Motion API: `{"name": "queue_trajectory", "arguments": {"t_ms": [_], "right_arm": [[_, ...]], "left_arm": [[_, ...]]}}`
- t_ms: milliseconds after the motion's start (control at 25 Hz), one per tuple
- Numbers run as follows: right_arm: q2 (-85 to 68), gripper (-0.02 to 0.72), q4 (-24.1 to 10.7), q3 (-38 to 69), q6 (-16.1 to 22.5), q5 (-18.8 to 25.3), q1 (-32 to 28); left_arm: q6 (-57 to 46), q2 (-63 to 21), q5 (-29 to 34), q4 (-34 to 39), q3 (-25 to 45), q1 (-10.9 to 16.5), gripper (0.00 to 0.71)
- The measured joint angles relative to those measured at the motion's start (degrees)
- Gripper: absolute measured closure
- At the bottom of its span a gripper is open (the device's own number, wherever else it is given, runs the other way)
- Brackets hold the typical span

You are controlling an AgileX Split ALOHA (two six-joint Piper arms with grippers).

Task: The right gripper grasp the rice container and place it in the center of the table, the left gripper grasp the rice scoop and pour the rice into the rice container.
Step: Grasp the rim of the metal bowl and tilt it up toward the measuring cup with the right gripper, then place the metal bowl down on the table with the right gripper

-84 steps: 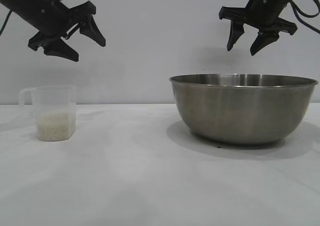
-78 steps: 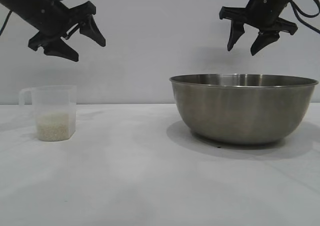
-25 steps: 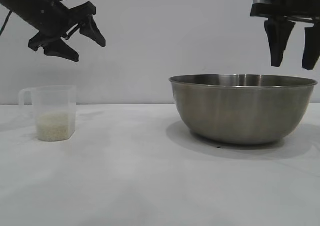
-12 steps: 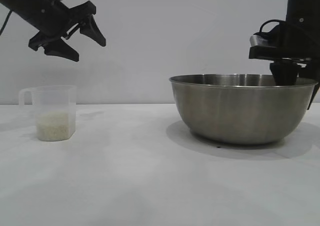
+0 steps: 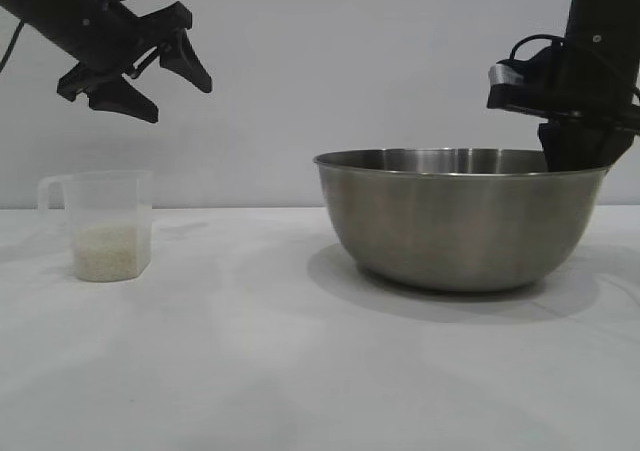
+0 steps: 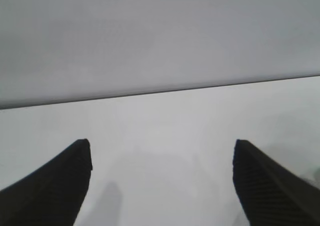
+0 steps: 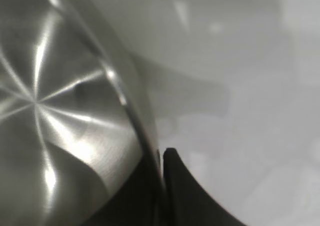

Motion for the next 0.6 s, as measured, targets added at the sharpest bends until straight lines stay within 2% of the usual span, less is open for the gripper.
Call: {"name": "queue_trajectory", "arguments": {"t_ms": [200, 600], "right_arm": [[-0.8, 0.703, 4.1, 0.0, -1.6, -0.1, 1.0], [-0.9, 0.703, 5.4, 0.0, -2.3, -0.1, 7.2]], "left_arm": [[0.0, 0.0, 0.1, 0.0, 0.0, 0.0, 0.197], [0.0, 0.0, 0.2, 0.0, 0.0, 0.0, 0.197]]}}
